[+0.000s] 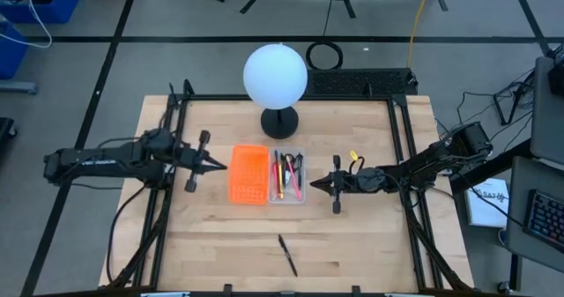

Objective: Pick & place school supplies into a supply box
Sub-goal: Put the black pen into the orange supply box, then return to Home Position

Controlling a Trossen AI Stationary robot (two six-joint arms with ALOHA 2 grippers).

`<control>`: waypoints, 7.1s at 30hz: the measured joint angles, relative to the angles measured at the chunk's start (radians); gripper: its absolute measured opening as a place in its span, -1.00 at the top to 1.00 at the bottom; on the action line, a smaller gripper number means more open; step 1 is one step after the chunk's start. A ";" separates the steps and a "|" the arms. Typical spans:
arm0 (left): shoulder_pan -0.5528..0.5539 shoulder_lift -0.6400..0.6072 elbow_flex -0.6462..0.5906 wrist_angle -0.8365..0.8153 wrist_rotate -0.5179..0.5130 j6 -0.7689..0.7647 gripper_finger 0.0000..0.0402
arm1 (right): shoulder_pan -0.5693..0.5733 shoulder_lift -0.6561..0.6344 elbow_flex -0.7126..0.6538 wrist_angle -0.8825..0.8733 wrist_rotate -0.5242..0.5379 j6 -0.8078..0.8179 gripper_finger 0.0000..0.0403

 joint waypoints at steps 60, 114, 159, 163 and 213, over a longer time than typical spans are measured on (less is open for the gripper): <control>0.000 -0.223 -0.370 0.415 -0.168 -0.318 0.81 | 0.279 0.776 1.622 -1.845 -0.170 1.282 1.00; 0.000 -0.223 -0.369 0.396 -0.169 -0.293 0.81 | 0.231 0.886 1.546 -1.748 -0.361 1.275 0.39; 0.000 -0.223 -0.369 0.311 -0.161 -0.325 0.81 | 0.170 0.878 1.405 -1.998 -0.382 1.129 0.89; 0.000 -0.223 -0.369 0.314 -0.163 -0.316 0.81 | 0.172 0.793 1.404 -1.968 -0.318 1.126 0.89; 0.000 -0.223 -0.369 0.332 -0.170 -0.345 0.81 | -0.351 0.429 0.871 -1.223 -0.263 1.062 0.29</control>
